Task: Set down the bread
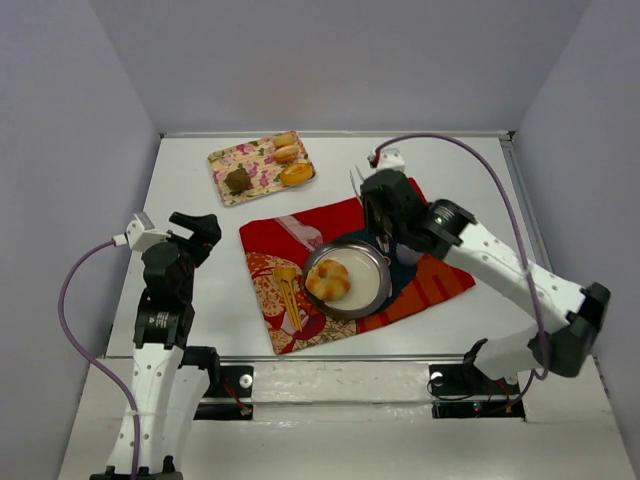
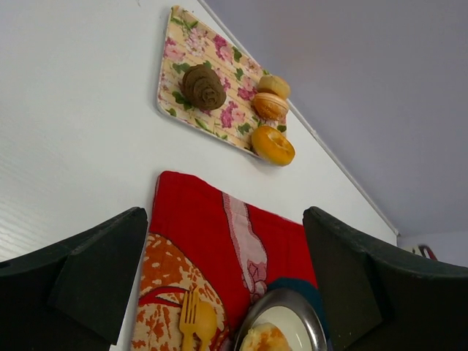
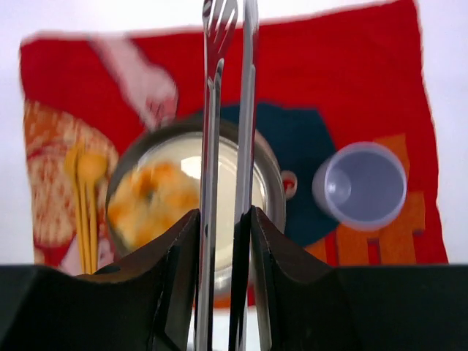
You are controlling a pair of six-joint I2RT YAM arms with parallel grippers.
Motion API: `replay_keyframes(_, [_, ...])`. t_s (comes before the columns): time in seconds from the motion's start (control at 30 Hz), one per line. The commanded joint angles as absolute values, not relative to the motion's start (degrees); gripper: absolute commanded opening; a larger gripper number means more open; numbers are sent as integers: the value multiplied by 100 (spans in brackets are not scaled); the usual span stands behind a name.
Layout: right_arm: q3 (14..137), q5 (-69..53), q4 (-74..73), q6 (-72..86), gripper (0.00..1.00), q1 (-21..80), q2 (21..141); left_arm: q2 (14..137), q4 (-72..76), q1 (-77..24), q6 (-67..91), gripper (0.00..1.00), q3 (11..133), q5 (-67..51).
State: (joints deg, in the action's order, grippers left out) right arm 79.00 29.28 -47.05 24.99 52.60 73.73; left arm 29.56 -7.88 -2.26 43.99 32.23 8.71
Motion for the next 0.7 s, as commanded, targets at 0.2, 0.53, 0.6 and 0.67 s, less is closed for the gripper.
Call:
replay_keyframes(0.2, [10711,2048,-2663,1170,35,3323,10869,3041,-457,-255,4368,99,3120,1010])
replay_keyframes(0.53, [13851,2065,-2496,1440,37,2944,13833,3164,-431,-255,4359,99,3138,1257])
replay_keyframes(0.6, [13896,2118,-2172,1668,37,2944,14018,3190,-431,-255,4333,99,3146,1327])
replay_keyframes(0.67, [13852,2084,-1803,1967,41,2944,14238,3252,-466,-255,4324,99,3182,1450])
